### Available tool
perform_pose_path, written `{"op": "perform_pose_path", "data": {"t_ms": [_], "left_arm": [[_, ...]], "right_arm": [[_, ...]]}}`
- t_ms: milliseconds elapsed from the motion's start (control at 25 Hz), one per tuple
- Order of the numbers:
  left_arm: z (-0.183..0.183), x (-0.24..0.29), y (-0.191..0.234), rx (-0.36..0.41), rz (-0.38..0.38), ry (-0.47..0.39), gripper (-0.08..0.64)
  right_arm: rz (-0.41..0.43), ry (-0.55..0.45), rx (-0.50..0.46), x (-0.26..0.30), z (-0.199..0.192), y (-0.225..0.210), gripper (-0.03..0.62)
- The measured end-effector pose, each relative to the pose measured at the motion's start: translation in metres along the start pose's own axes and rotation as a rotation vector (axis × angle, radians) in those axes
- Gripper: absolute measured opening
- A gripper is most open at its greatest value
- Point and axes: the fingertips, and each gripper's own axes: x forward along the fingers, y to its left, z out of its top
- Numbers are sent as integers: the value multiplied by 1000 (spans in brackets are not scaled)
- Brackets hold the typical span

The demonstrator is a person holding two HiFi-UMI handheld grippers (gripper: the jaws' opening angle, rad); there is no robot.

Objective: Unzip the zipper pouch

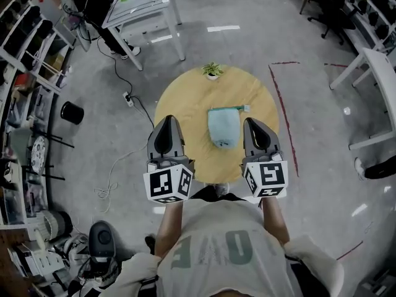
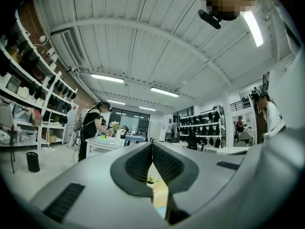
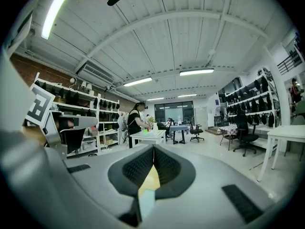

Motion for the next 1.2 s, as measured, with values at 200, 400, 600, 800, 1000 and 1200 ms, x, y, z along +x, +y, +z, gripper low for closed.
{"op": "perform_pose_path", "data": {"t_ms": [200, 400, 600, 800, 1000, 1200], "left_arm": [[-4, 16, 3, -32, -21, 18, 28], [-11, 35, 3, -60, -75, 52, 28], [-24, 52, 4, -89, -125, 93, 36], [-47, 73, 3, -199, -184, 143, 160], [-92, 91, 1, -402, -230, 253, 287], [-171, 112, 9, -581, -178, 448, 290]], "right_arm": [[-8, 22, 4, 11, 1, 1, 29], [-19, 30, 11, 21, 1, -1, 29], [-21, 59, 15, 31, -6, 1, 29], [-40, 49, 8, 41, -4, -3, 29], [-66, 77, 26, 42, -12, -13, 29], [-108, 99, 21, 45, -17, -26, 29]]}}
